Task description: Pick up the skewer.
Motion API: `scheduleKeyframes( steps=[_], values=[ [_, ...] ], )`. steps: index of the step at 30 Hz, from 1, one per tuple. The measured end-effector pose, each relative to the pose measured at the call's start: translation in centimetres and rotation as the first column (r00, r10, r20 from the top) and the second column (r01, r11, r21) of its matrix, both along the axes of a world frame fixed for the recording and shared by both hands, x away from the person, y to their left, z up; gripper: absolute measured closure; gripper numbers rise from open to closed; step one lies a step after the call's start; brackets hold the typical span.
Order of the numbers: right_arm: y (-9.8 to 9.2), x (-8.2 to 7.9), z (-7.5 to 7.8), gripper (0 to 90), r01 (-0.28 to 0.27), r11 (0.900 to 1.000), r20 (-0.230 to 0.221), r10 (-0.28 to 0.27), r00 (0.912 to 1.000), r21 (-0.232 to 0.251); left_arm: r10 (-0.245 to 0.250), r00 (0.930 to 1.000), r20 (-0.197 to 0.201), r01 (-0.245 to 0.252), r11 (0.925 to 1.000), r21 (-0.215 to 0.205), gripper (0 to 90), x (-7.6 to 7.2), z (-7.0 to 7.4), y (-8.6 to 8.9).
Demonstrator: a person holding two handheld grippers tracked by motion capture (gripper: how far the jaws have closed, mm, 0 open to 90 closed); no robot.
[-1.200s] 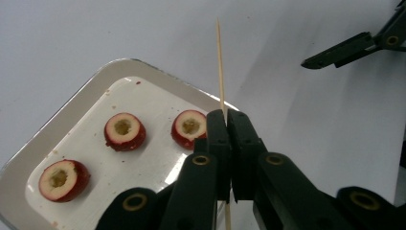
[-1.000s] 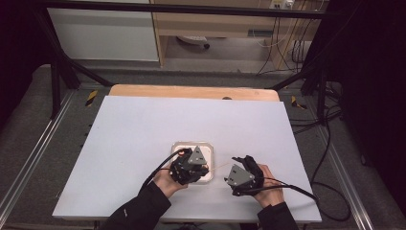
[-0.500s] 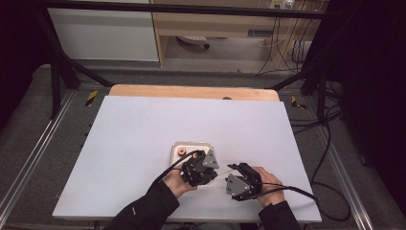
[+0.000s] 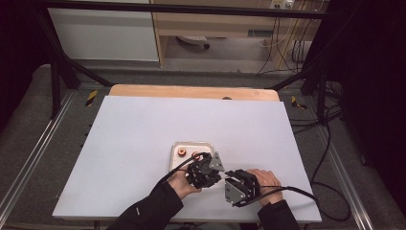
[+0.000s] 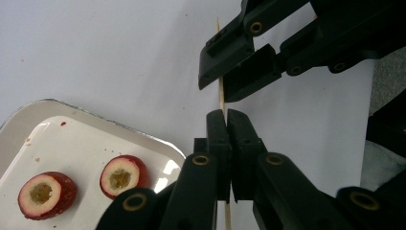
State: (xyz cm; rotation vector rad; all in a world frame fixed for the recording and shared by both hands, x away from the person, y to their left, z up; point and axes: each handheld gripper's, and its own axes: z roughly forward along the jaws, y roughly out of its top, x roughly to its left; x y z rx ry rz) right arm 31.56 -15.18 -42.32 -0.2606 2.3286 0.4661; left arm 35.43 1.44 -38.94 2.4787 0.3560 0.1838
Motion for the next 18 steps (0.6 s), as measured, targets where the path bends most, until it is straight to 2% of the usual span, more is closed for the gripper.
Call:
scheduleKeyframes(
  steps=[6,8,10,11,18],
  values=[
    [0.05,-0.03,-0.14,82.0,-0.024,0.999,-0.009,0.024,0.9997,-0.025,-0.007,1.0000,-0.003,0.007,0.9999,0.007,88.4,-0.07,-0.08,-0.14],
    [0.04,-0.01,-0.16,84.7,-0.036,0.999,0.009,0.036,0.9993,-0.041,-0.011,0.9999,-0.004,0.011,0.9999,0.011,88.4,-0.08,-0.10,-0.17],
    [0.04,-0.04,-0.19,86.2,-0.037,0.999,0.006,0.037,0.9993,-0.040,-0.011,0.9999,-0.004,0.011,0.9999,0.013,88.3,-0.08,-0.12,-0.19],
    [0.03,-0.04,-0.20,88.0,-0.046,0.997,0.007,0.046,0.9989,-0.056,-0.011,0.9999,-0.003,0.011,0.9999,0.013,88.4,-0.08,-0.15,-0.21],
    [0.01,-0.13,-0.15,88.6,-0.054,0.996,0.019,0.056,0.9982,-0.077,-0.015,0.9999,-0.005,0.015,0.9998,0.010,88.0,-0.05,-0.21,-0.26]
  ],
)
